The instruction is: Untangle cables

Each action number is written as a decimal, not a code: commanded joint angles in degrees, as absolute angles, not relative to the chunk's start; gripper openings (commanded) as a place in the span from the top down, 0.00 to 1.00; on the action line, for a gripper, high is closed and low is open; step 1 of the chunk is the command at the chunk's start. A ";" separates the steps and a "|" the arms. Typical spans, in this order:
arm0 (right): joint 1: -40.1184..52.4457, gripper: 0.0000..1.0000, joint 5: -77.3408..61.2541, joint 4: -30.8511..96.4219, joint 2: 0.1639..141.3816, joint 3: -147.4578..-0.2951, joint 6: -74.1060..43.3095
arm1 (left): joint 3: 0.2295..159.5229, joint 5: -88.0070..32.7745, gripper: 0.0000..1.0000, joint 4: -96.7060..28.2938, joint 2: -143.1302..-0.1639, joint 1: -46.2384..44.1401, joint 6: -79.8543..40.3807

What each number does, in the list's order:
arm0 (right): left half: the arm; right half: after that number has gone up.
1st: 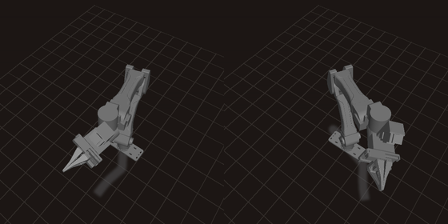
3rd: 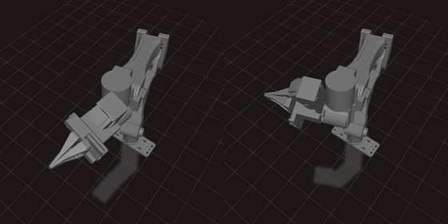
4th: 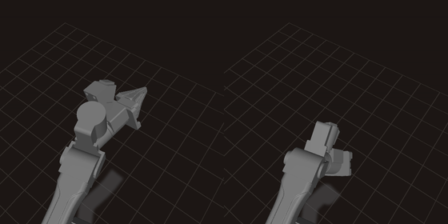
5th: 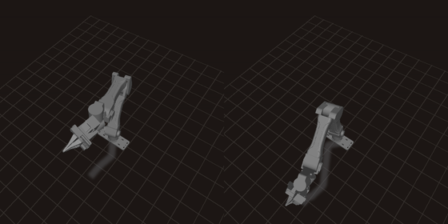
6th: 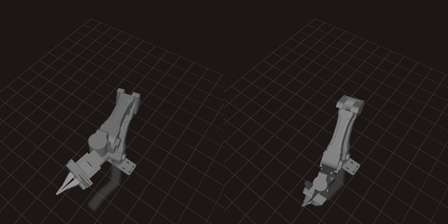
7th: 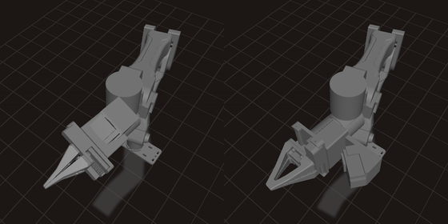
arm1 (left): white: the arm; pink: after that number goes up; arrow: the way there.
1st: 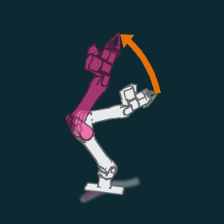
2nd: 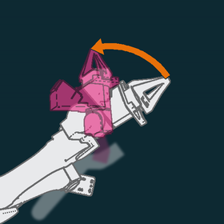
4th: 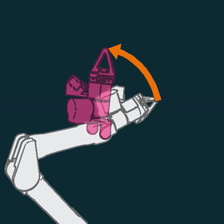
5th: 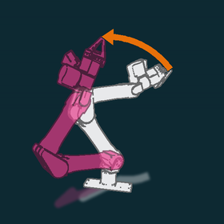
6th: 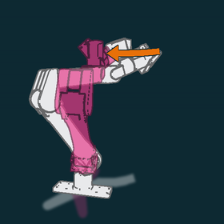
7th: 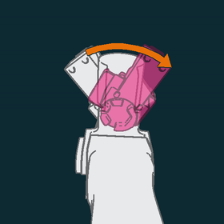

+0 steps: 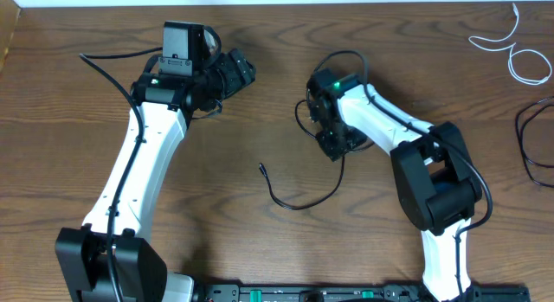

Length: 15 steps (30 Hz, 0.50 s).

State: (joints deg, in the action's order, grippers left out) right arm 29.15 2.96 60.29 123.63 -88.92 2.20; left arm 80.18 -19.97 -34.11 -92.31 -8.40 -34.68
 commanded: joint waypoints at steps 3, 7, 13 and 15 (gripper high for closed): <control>30.52 0.73 4.19 57.84 123.92 -85.43 0.49 | 80.86 -17.63 0.17 -34.24 -94.28 -8.32 -34.74; 30.46 0.99 4.16 57.63 123.92 -82.06 -1.48 | 80.86 -14.06 0.16 -34.33 -95.20 -8.32 -34.72; 30.37 0.99 4.19 56.05 123.92 -78.72 -3.29 | 80.84 -10.85 0.16 -34.50 -95.48 -8.32 -34.74; 30.04 0.99 4.16 54.41 123.39 -78.96 -5.72 | 80.84 -10.85 0.02 -34.50 -95.48 -8.32 -34.74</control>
